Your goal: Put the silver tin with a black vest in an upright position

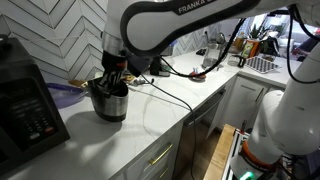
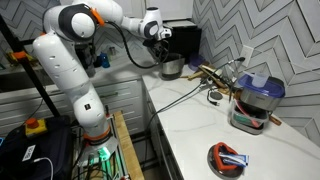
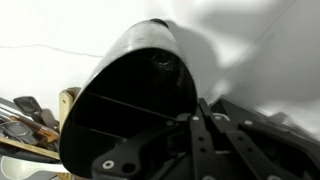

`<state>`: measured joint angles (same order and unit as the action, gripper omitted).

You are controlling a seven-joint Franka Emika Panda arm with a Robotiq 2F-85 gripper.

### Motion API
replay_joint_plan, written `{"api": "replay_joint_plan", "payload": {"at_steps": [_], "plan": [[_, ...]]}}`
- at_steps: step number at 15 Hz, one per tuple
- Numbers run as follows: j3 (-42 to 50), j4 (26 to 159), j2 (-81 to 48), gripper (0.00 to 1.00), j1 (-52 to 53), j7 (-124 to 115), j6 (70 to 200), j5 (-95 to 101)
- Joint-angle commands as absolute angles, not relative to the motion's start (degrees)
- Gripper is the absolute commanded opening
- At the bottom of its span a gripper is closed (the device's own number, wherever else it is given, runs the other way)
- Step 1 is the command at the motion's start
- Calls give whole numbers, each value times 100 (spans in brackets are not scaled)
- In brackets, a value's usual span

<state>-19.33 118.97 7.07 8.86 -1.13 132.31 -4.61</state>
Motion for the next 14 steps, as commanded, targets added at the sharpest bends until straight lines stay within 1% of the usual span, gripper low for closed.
{"api": "replay_joint_plan", "payload": {"at_steps": [1, 6, 14], "plan": [[-1843, 11974, 903, 1, 1148, -287, 13320, -127], [-1888, 11845, 715, 1, 1318, -415, 13265, 286], [-1815, 11791, 393, 1, 1387, -323, 13362, 178]]}}
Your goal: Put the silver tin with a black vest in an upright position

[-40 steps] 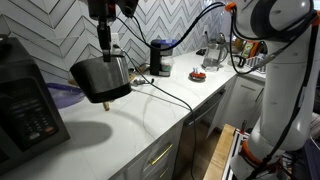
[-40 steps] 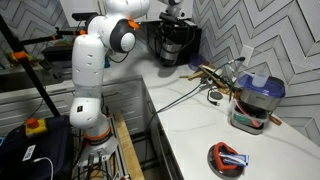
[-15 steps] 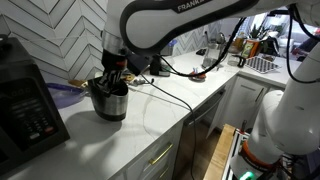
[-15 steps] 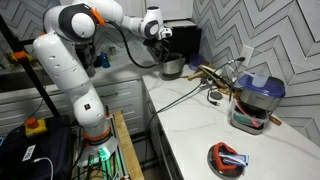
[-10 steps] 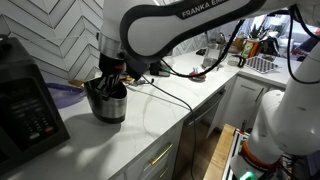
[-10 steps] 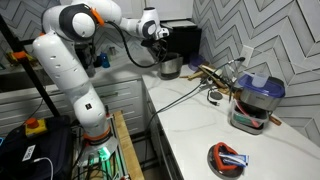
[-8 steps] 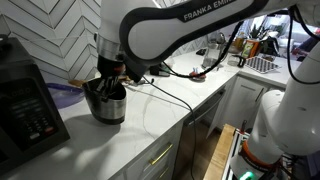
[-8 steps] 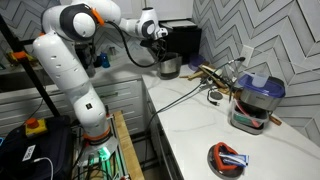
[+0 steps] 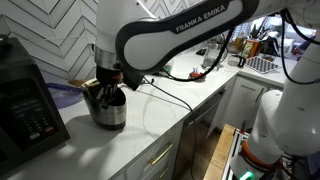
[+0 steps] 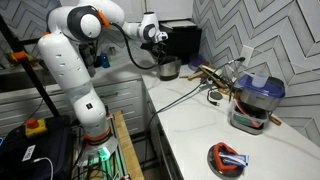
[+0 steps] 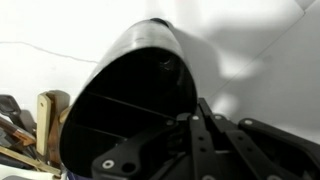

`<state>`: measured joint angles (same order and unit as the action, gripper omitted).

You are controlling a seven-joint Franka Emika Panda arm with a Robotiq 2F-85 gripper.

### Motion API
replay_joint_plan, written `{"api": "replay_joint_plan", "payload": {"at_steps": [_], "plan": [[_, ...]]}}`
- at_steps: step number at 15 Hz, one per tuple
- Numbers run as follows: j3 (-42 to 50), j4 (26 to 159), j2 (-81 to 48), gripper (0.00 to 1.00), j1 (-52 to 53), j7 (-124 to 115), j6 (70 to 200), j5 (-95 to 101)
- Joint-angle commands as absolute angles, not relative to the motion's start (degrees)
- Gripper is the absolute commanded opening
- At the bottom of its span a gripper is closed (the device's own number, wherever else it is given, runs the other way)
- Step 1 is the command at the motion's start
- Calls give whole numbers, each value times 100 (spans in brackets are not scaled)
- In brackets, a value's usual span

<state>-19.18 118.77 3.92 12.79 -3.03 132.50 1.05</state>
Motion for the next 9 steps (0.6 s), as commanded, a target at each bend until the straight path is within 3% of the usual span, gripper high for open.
{"api": "replay_joint_plan", "payload": {"at_steps": [1, 2, 9], "plan": [[-1808, 11776, 371, 16, 1393, -290, 13345, 129], [-1801, 11759, 376, 29, 1392, -286, 13309, 101], [-1755, 11685, 1346, 81, 1352, -452, 13234, 178]]}}
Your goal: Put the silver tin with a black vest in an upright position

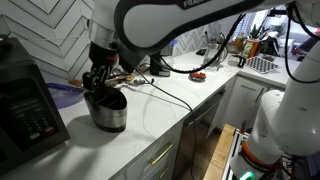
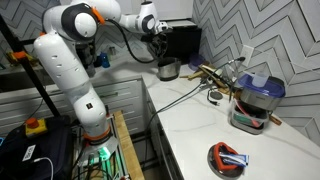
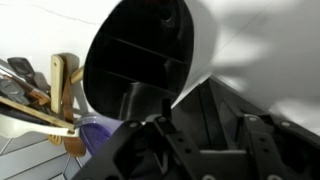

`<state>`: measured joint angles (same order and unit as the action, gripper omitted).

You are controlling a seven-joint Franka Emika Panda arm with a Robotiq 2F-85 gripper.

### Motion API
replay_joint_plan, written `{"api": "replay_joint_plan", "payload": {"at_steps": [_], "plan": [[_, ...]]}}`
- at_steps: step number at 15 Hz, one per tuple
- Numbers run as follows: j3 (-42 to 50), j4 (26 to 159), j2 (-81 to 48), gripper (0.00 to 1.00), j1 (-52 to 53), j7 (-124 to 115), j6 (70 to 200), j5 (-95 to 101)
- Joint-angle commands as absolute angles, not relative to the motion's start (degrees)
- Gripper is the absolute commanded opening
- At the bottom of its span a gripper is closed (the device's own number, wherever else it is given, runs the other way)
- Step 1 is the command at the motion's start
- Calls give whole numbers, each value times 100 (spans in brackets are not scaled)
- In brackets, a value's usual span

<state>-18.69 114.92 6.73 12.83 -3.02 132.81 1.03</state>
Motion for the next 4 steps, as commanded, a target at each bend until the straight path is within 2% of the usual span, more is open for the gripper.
{"api": "replay_joint_plan", "payload": {"at_steps": [1, 2, 3, 4], "plan": [[-1743, 11713, 1535, 88, 1319, -580, 13283, 200], [-1714, 11734, 1715, 94, 1292, -646, 13249, 166], [-1753, 11432, 1206, 78, 1340, -460, 13258, 133], [-1734, 11438, 1382, 85, 1327, -502, 13246, 132]]}}
